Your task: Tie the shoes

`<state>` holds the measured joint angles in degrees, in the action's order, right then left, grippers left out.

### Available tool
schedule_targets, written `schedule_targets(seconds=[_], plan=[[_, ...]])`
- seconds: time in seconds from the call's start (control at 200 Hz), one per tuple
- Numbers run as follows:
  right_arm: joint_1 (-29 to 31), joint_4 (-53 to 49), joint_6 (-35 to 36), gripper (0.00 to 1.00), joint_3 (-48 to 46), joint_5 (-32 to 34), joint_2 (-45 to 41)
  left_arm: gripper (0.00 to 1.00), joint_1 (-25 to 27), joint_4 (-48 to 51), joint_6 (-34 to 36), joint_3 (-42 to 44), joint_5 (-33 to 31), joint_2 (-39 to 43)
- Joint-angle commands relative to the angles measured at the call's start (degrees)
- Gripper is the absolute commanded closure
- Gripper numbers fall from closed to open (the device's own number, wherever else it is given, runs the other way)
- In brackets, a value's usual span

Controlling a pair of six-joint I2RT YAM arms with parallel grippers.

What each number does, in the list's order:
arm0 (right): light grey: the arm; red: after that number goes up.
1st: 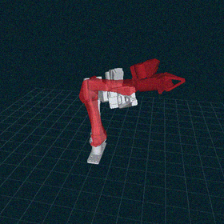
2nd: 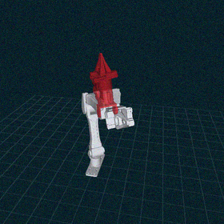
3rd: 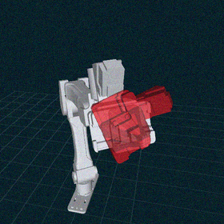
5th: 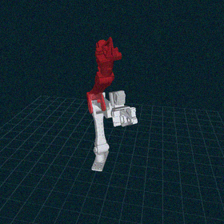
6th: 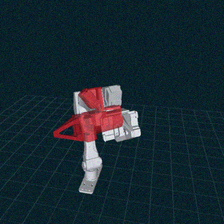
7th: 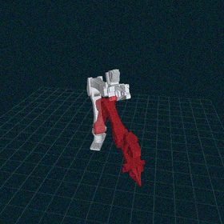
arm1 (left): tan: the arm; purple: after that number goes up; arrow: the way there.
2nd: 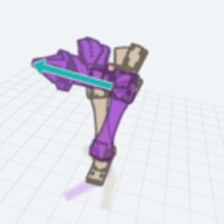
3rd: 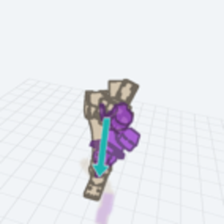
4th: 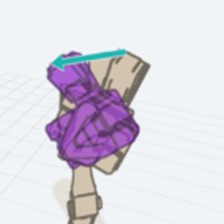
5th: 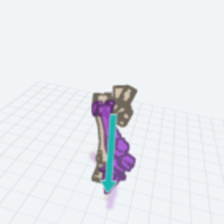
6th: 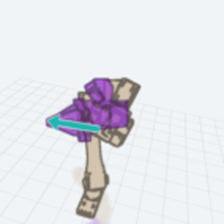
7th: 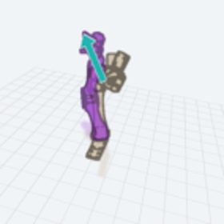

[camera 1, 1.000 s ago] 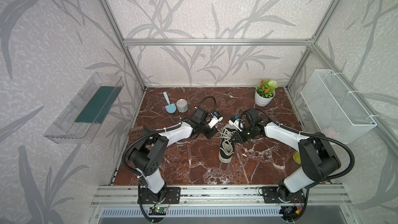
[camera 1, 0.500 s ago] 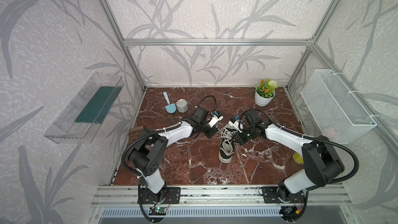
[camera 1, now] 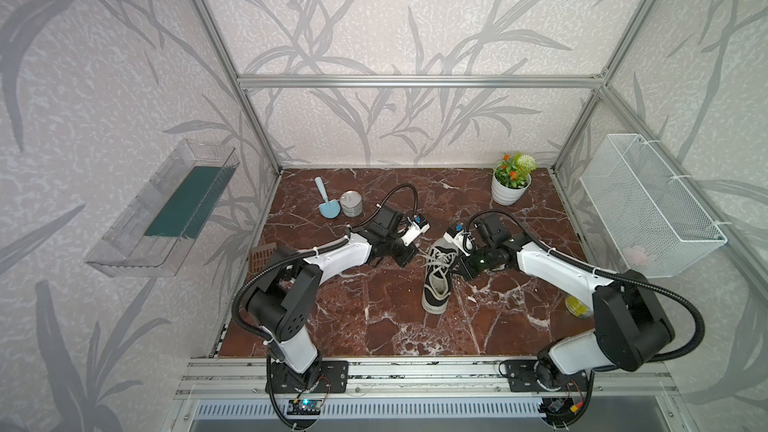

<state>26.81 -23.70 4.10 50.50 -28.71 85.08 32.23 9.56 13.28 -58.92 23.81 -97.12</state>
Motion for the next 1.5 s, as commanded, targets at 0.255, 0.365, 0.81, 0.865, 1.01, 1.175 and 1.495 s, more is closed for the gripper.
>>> schedule_targets(seconds=[0.255, 0.365, 0.81, 0.865, 1.01, 1.175, 1.495], plan=[[-1.1, -4.7, -3.5, 1.0, 0.5, 3.1, 1.5, 1.0, -0.5, 2.4, -0.9, -2.5, -8.1, -0.3], [-1.1, -6.2, -3.4, 1.0, 1.1, 4.3, 1.8, 1.0, 0.1, 6.1, 2.0, -3.5, -10.8, -0.6], [-1.2, -6.5, -3.5, 1.0, 2.3, 3.3, 4.3, 1.0, 1.1, 12.5, 4.8, -6.4, -15.9, -1.1], [-1.0, -4.3, -3.9, 1.0, 1.9, -0.6, 4.1, 1.0, 0.9, 10.4, 3.1, -5.6, -12.2, -0.7], [-0.5, -1.1, -5.5, 1.0, 2.8, -4.8, 4.6, 0.98, 0.7, 1.8, -2.9, -1.6, -4.6, 0.4], [-0.6, -1.9, -4.3, 1.0, 4.3, -5.1, 6.7, 0.77, 0.3, -3.2, -7.2, 1.0, -0.9, 1.4], [-0.6, -2.1, -4.1, 1.0, 3.7, -5.2, 6.5, 0.51, -4.1, -29.2, -25.4, 15.3, 8.5, 5.4]])
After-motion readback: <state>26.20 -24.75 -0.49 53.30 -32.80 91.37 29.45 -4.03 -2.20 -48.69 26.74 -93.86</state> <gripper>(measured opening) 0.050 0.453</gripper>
